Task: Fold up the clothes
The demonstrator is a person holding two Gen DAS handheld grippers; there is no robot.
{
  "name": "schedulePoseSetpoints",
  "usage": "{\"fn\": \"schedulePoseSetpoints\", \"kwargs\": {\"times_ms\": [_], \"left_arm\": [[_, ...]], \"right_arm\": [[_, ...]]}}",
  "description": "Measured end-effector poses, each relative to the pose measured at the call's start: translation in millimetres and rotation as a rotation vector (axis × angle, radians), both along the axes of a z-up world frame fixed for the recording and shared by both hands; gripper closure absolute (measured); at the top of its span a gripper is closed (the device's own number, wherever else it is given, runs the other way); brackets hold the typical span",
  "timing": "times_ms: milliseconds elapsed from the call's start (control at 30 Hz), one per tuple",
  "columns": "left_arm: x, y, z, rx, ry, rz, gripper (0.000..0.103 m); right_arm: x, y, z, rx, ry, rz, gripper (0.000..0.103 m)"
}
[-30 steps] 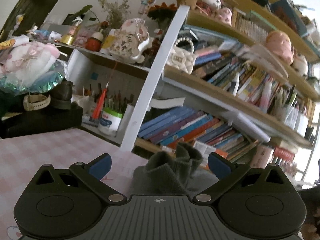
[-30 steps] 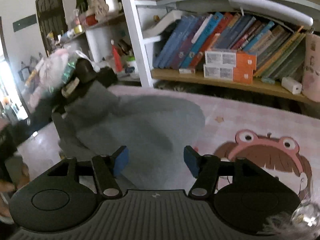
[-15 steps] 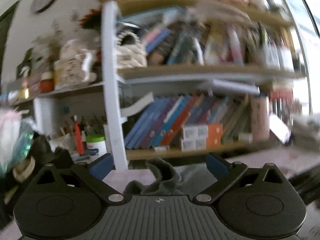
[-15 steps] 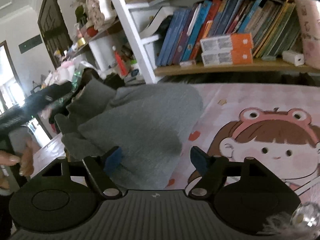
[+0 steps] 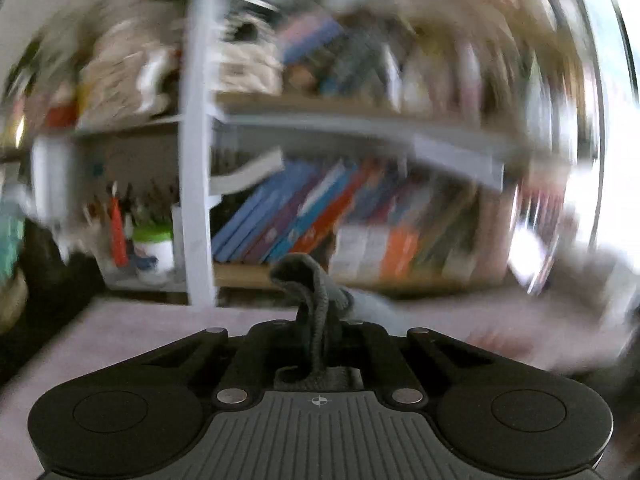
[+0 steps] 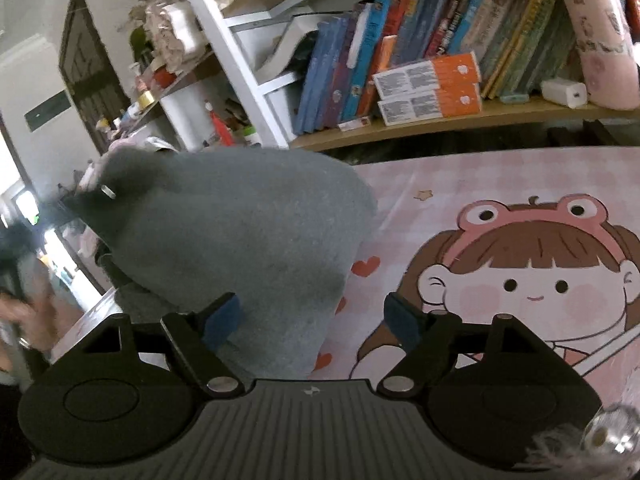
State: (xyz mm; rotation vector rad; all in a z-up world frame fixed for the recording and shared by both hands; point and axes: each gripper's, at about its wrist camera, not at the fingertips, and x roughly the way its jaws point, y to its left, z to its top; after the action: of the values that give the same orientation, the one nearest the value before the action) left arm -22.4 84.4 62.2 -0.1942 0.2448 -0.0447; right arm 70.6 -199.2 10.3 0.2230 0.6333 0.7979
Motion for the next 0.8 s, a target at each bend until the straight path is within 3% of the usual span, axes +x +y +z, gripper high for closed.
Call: {"fn": "schedulePoseSetpoints", "kwargs": {"times_ms": [133, 233, 300, 367, 433, 500, 800], "left_arm": [[16, 49, -47, -0.222, 0.182, 0.103, 0.098], [16, 49, -68, -0.203, 0.204, 0.135, 0.091], [12, 43, -60, -0.186, 0.187, 0.133, 0.089], [8, 39, -48, -0.150, 0.157, 0.138, 0.076], [2, 39, -39, -0.121, 0.124, 0.170, 0.039], [-2, 42, -38, -0.127, 0.126, 0.188, 0.024], [8, 61, -72, -0.339, 0.232, 0.103, 0.024]], "right_arm": [[-4, 4, 0, 0.009, -0.006, 0.030, 0.025], [-4, 6, 0, 0.001, -0.006, 0.034, 0.025], [-4, 5, -1, 0.002, -0.001, 0.031, 0.025], [-3, 5, -2, 0.006, 0.006, 0.027, 0.025], [-2, 4, -2, 0.015, 0.011, 0.027, 0.025], [-2, 3, -2, 0.028, 0.018, 0.030, 0.025], [4, 1, -9, 0.072, 0.086, 0.007, 0.025]]}}
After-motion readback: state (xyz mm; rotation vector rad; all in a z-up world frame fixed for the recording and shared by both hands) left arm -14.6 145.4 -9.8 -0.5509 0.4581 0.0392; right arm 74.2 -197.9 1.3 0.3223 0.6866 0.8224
